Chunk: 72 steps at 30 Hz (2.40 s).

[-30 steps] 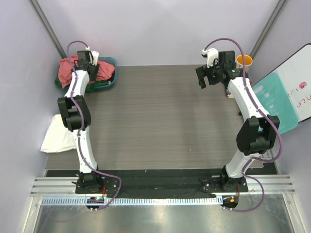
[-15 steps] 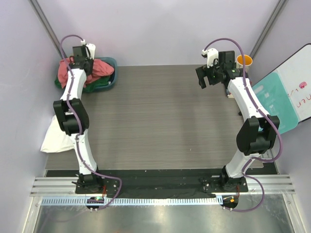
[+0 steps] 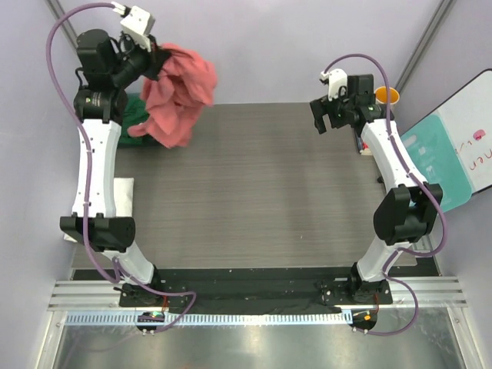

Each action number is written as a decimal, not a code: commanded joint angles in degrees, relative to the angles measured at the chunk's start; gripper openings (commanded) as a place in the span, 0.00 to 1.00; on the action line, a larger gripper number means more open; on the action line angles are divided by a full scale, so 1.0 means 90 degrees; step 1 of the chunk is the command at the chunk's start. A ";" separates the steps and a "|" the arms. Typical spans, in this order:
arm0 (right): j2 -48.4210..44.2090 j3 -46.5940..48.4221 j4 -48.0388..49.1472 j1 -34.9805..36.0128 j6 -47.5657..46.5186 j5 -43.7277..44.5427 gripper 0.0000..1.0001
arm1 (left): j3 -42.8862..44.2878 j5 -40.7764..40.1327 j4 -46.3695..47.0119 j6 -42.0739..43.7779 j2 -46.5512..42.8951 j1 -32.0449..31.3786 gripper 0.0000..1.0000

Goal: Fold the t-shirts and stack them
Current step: Move the tshirt to the center of the board, then flatten out the tshirt

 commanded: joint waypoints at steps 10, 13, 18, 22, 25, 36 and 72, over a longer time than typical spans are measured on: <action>-0.0252 0.1461 0.0542 0.0319 0.1012 -0.1929 1.00 | -0.0343 0.1247 -0.0094 -0.0508 0.0308 -0.1920 0.00; -0.0389 0.1481 0.0747 0.0456 0.1433 -0.2704 1.00 | -0.0314 0.0981 -0.0006 -0.0527 0.0571 -0.1969 0.00; -0.0497 0.1247 0.0748 0.0720 0.1103 -0.2346 1.00 | -0.0460 0.1340 -0.0045 -0.0294 0.0826 -0.2038 0.99; -0.0399 0.0994 0.0533 0.0739 0.0859 -0.1916 1.00 | -0.1034 0.1468 -0.0084 0.0154 0.0553 -0.2038 1.00; -0.0302 0.0711 0.0387 0.0769 0.0673 -0.1603 1.00 | -0.1503 0.1263 -0.0084 0.0516 0.0242 -0.2038 1.00; 0.0362 -0.0199 0.0425 0.0583 0.0175 -0.0947 1.00 | -0.3427 -0.0111 -0.0728 0.3073 0.0132 -0.2604 1.00; 0.2667 0.0593 0.0894 0.3884 -0.1583 0.0047 1.00 | -0.5646 -0.3747 0.0902 -0.0332 -0.1899 -0.0593 1.00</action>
